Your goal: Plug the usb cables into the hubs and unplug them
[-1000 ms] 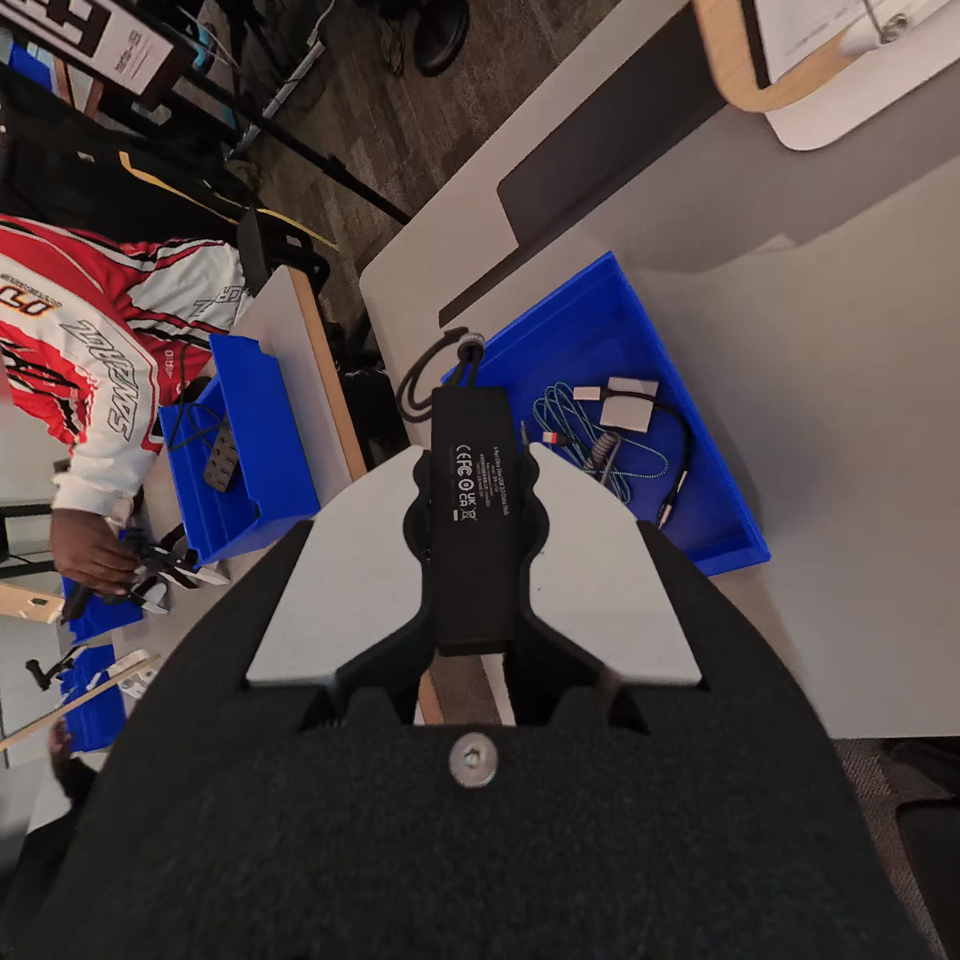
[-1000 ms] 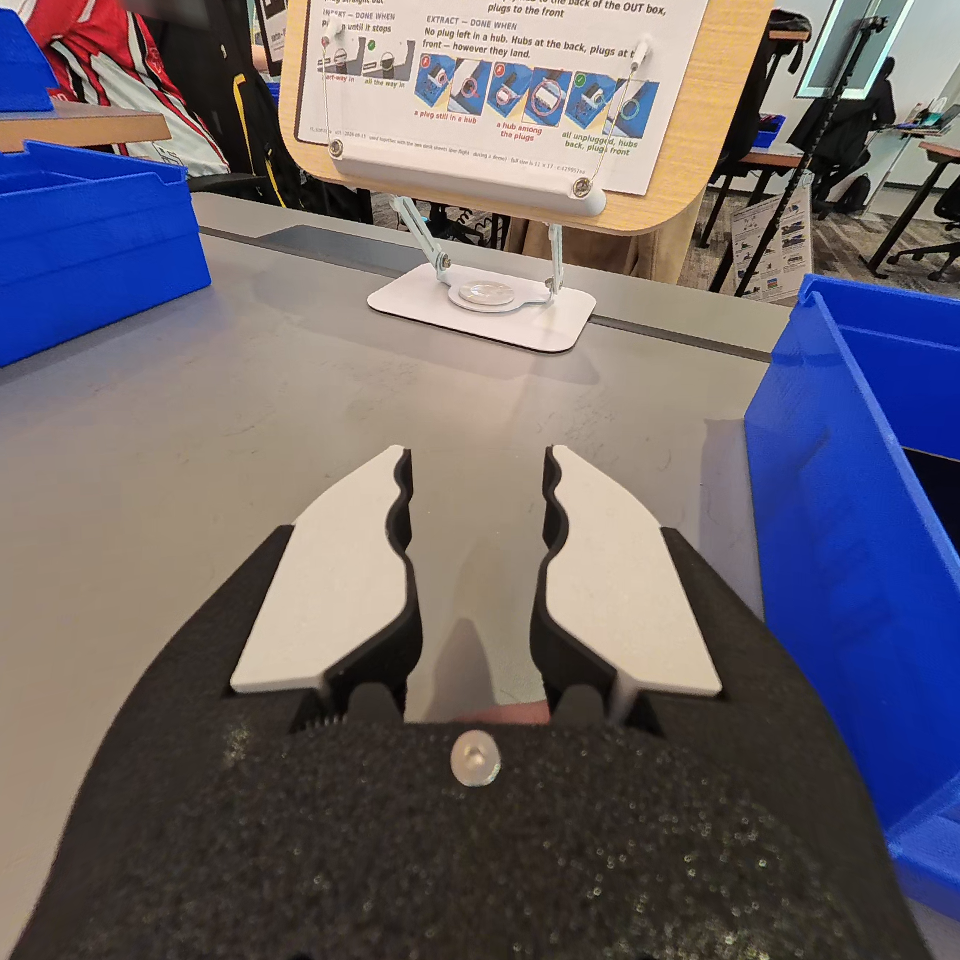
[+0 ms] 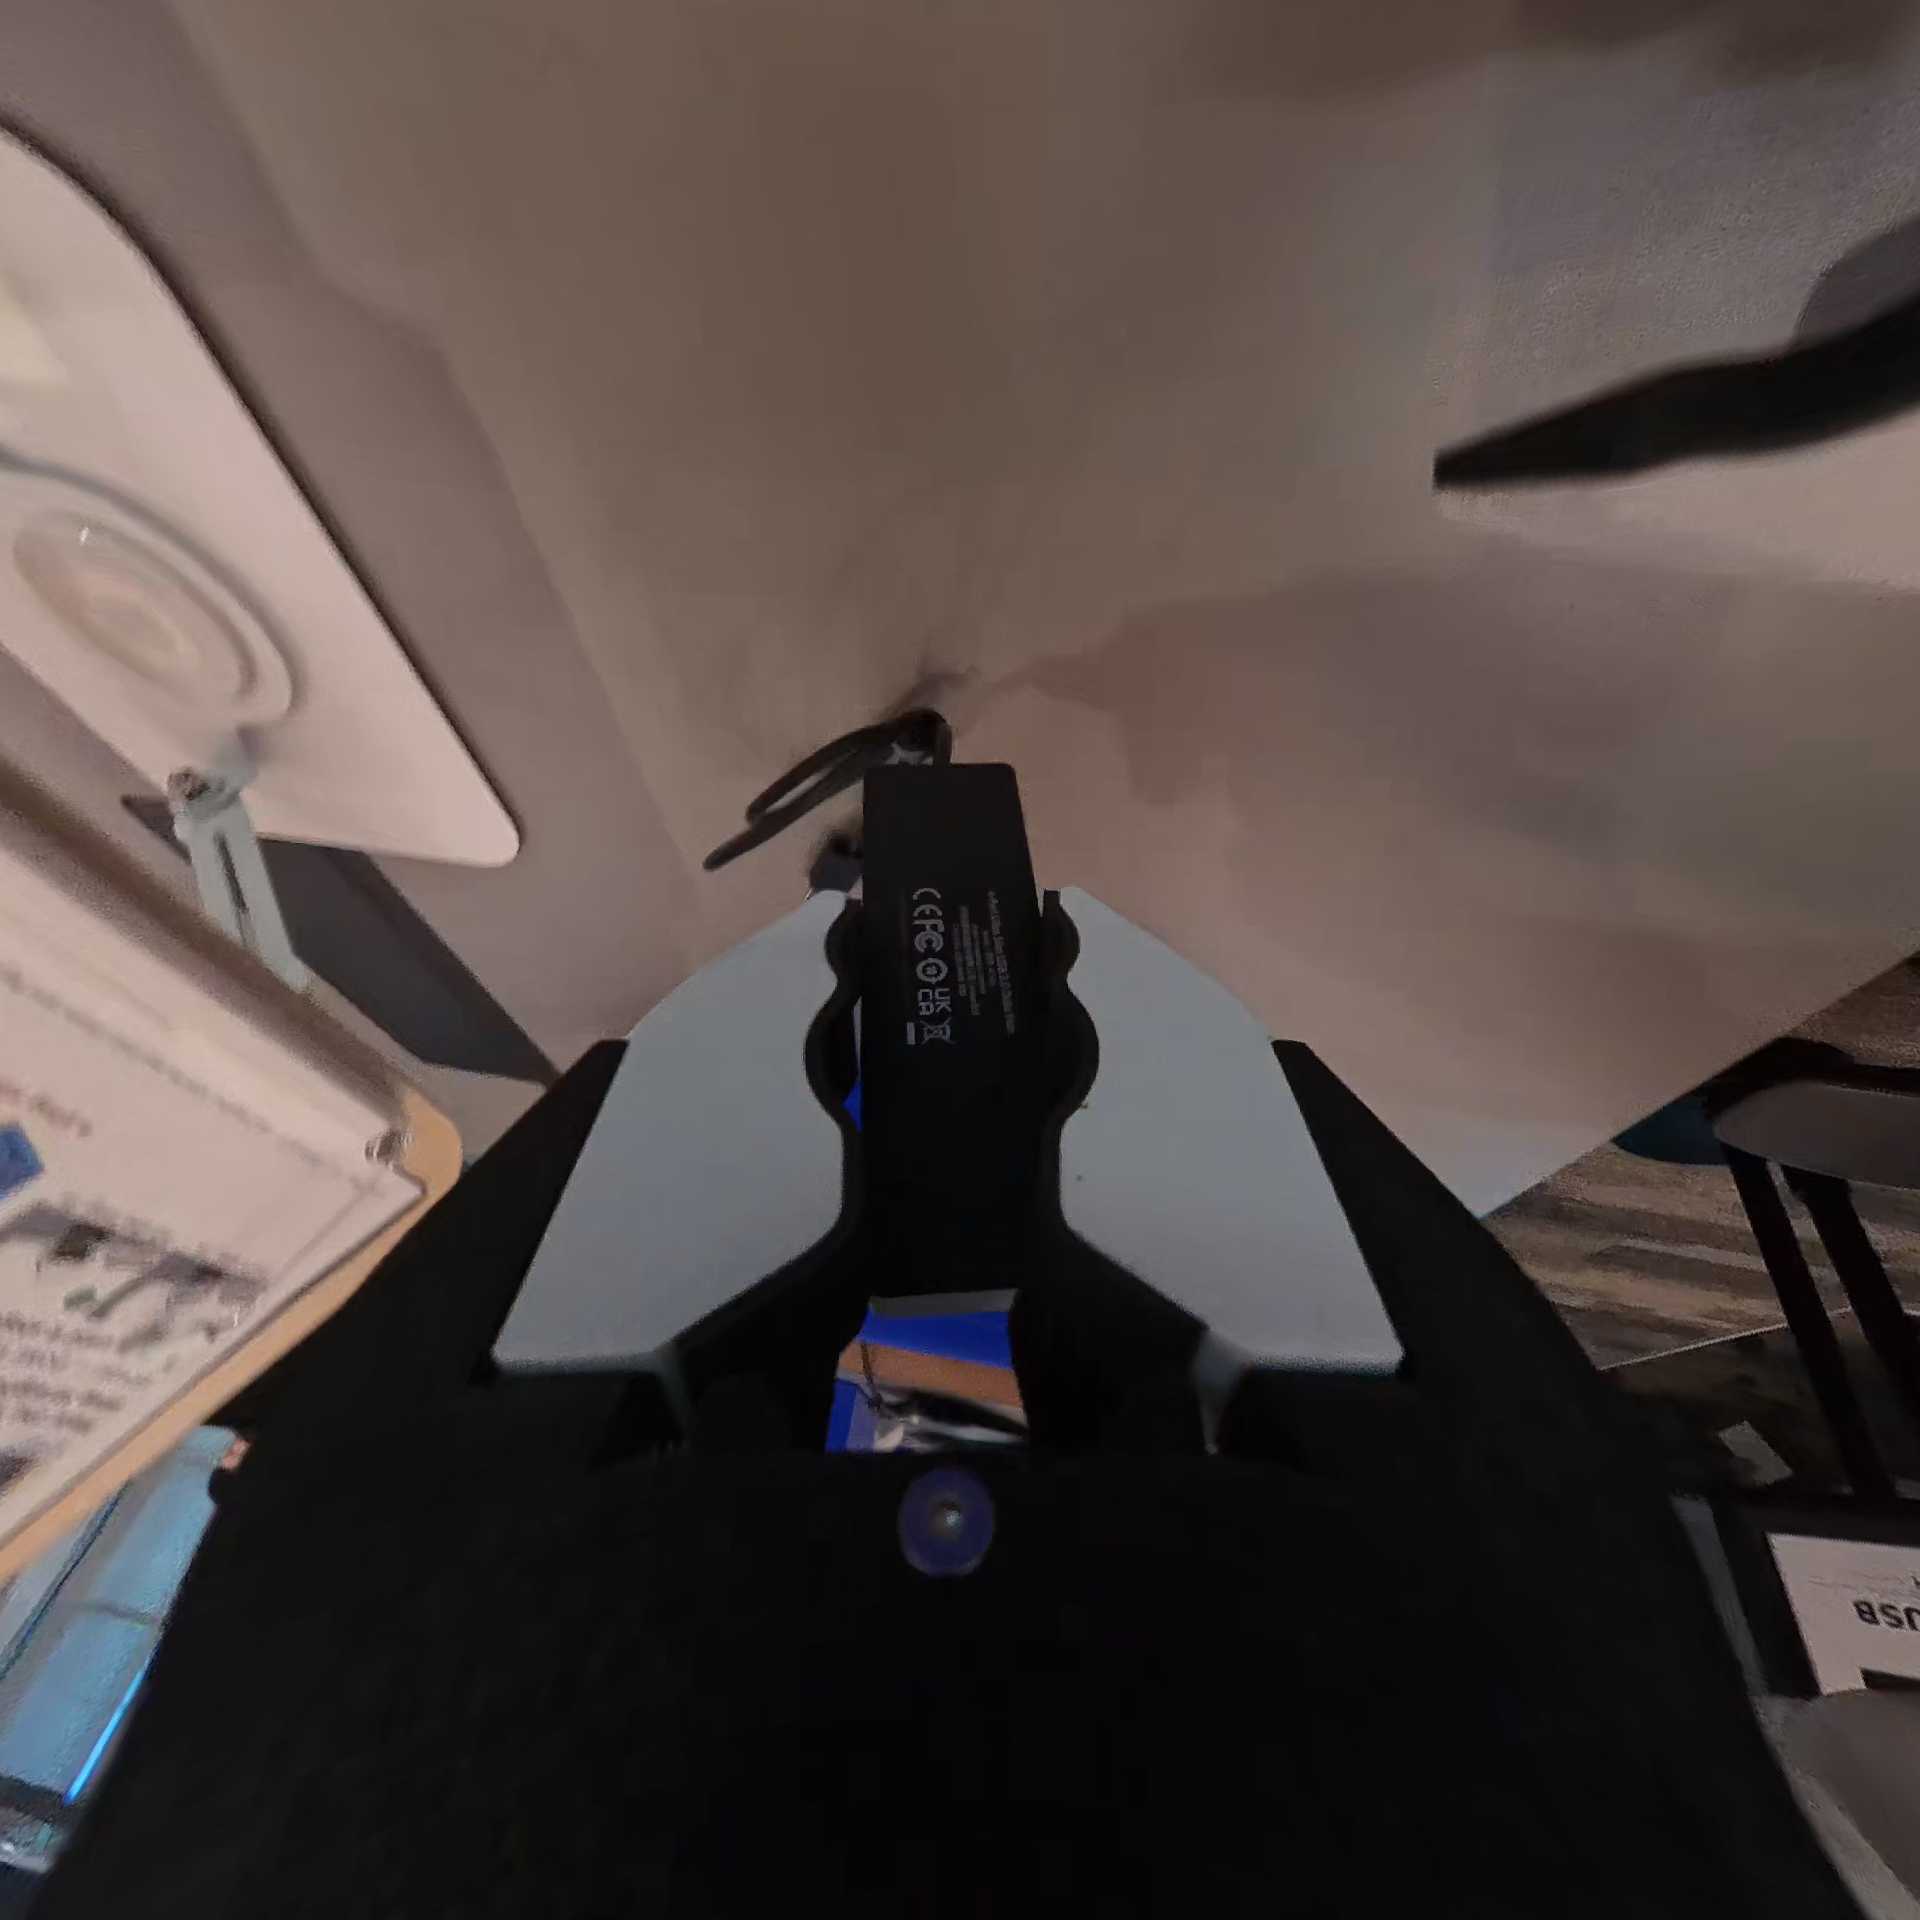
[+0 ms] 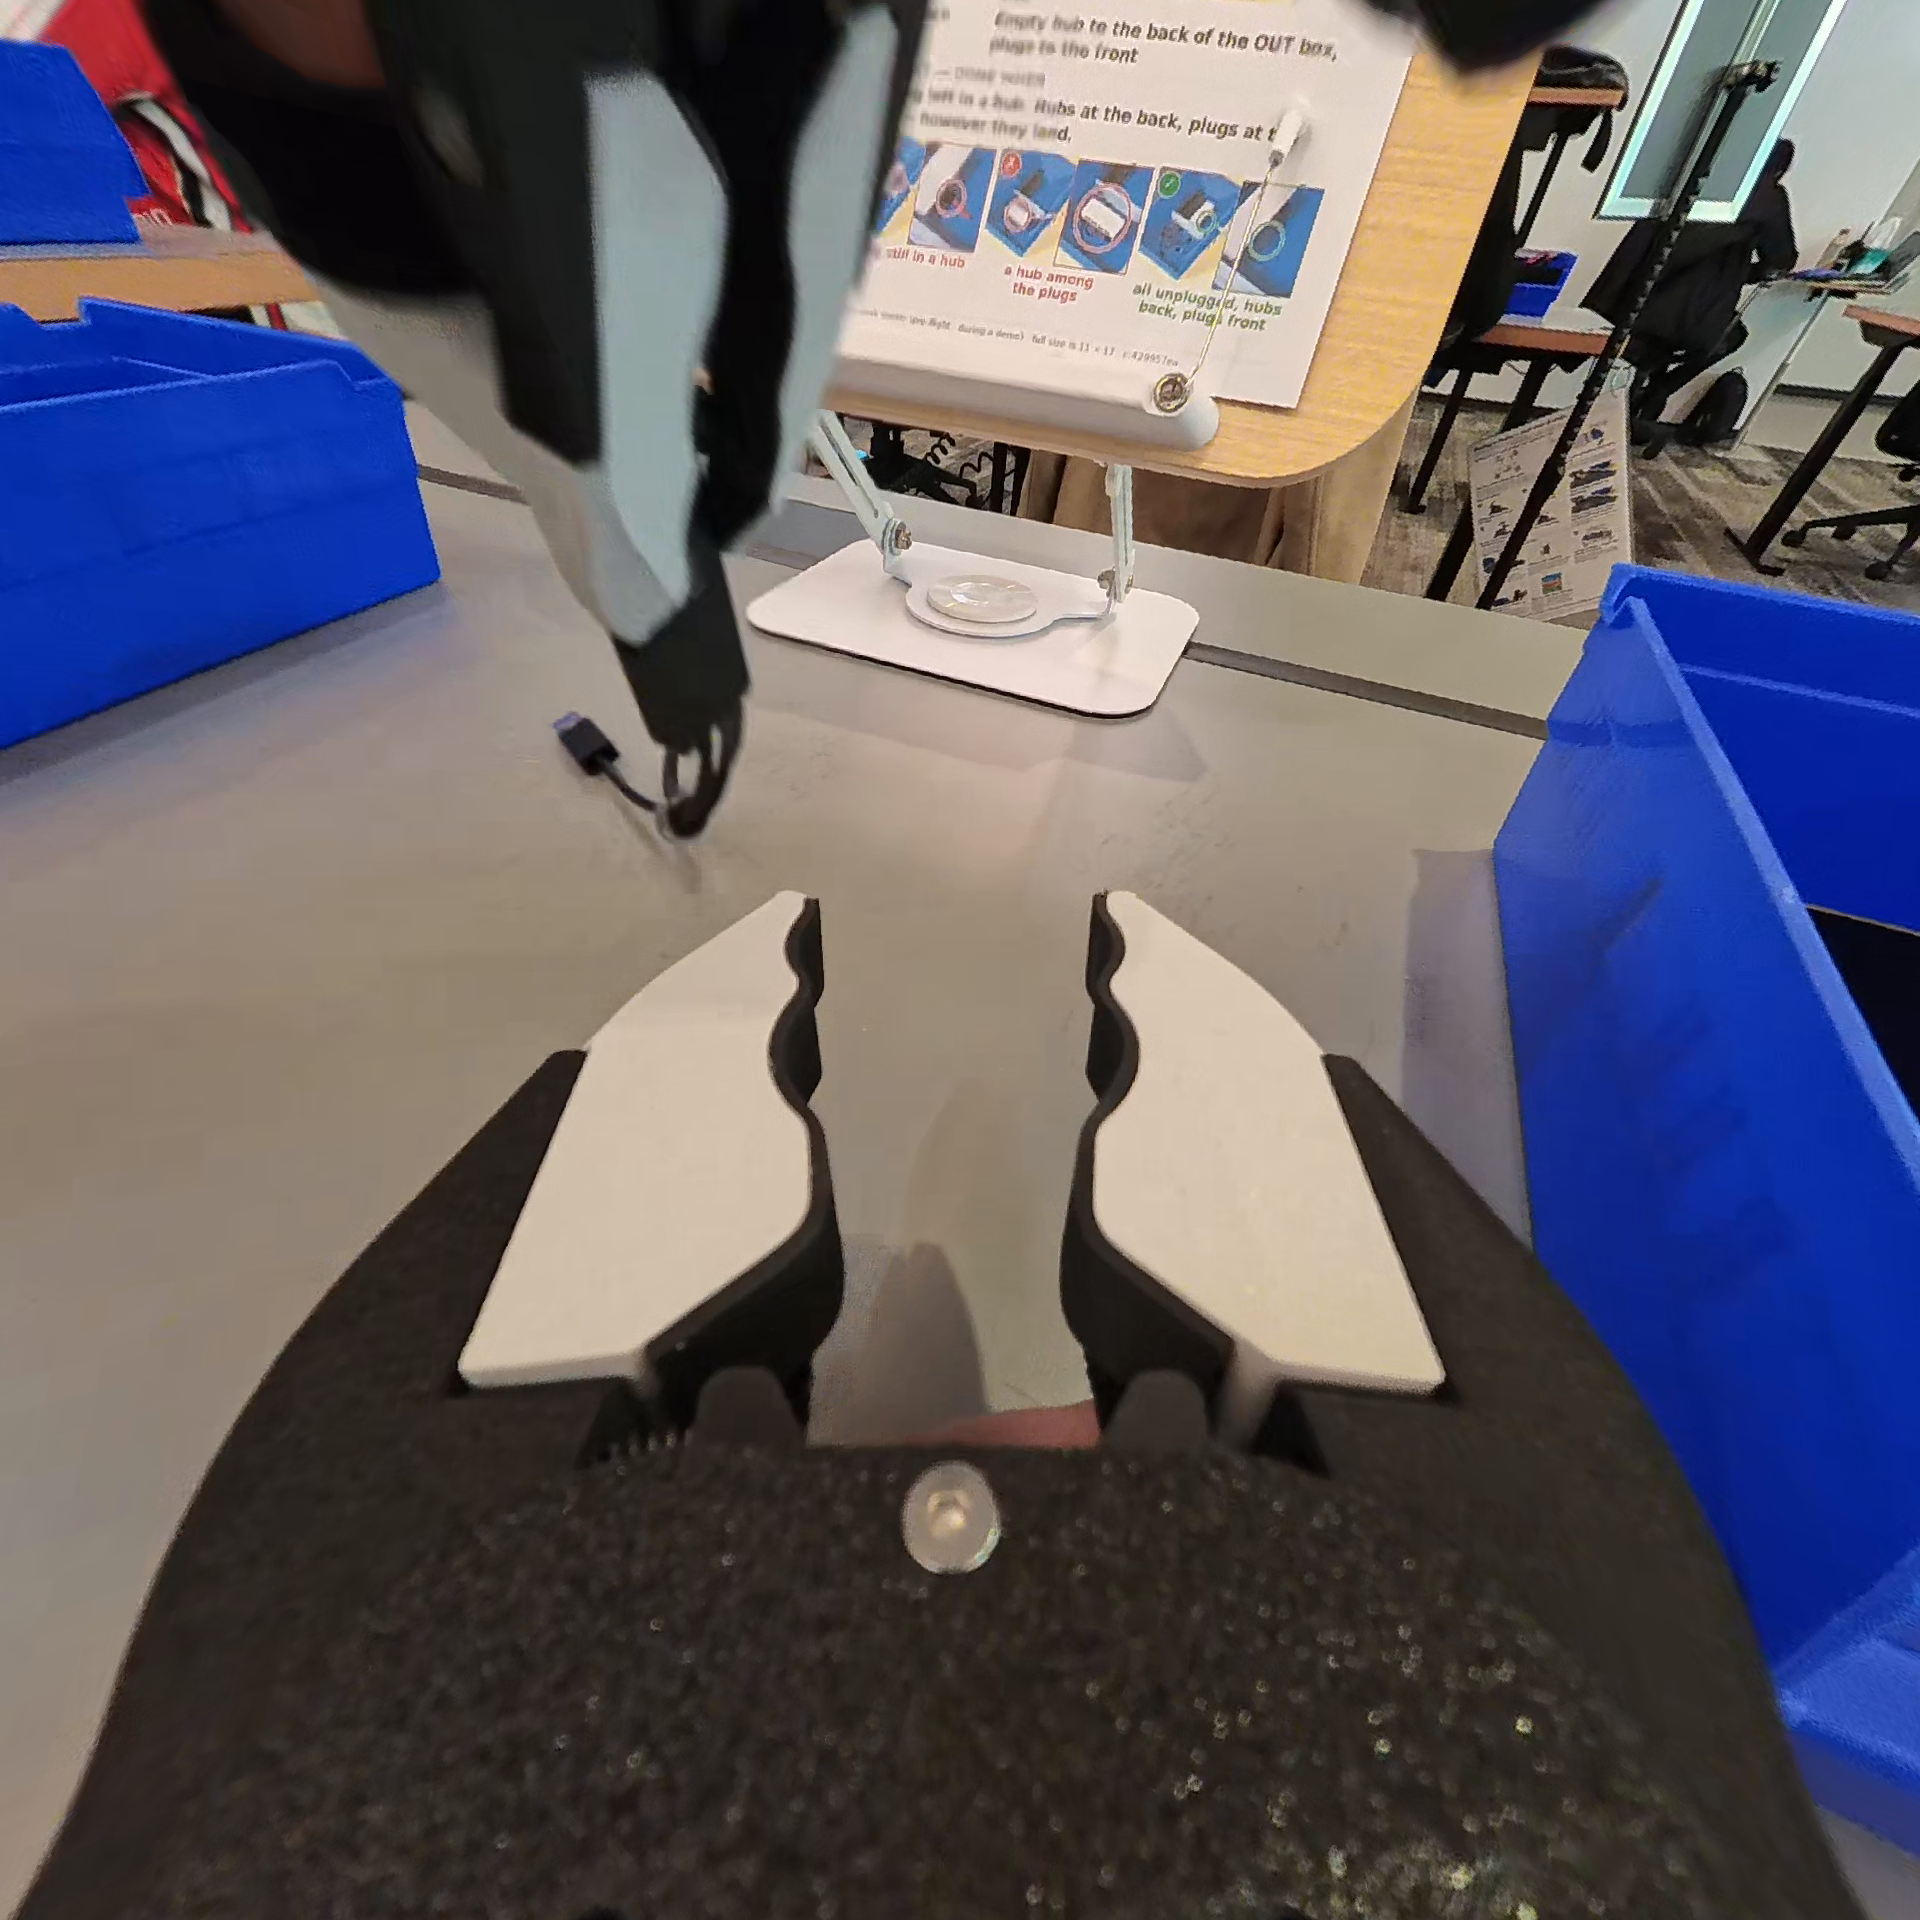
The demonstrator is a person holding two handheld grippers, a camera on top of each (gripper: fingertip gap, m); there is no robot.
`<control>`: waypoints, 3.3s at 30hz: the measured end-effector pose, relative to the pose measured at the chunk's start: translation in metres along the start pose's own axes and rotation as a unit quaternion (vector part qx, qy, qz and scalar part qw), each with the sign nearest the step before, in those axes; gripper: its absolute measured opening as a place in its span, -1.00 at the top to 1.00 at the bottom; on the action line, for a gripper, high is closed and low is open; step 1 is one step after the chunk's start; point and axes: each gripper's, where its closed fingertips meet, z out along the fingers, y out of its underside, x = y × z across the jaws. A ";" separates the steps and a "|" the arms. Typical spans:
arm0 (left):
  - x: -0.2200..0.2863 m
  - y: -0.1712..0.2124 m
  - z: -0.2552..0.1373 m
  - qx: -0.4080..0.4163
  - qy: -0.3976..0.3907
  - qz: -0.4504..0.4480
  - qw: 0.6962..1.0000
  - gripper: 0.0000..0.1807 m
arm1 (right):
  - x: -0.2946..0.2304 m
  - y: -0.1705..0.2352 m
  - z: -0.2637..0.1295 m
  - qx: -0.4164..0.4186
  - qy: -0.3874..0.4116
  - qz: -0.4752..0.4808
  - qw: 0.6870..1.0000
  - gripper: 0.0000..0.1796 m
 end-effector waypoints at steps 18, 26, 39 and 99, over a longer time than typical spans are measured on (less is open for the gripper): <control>0.021 0.004 0.048 -0.050 0.054 0.040 0.996 1.00 | -0.003 0.002 0.002 -0.009 -0.004 -0.009 1.000 0.46; 0.031 0.026 0.071 -0.053 0.058 0.024 0.997 1.00 | -0.004 0.002 0.002 -0.011 -0.003 -0.014 1.000 0.46; 0.014 0.096 0.020 0.329 0.000 -0.264 0.907 0.44 | -0.005 -0.001 -0.001 0.003 0.000 -0.023 1.000 0.46; 0.032 0.323 0.220 0.213 0.005 -0.688 0.694 0.48 | -0.013 0.002 0.002 -0.010 -0.014 -0.046 0.999 0.45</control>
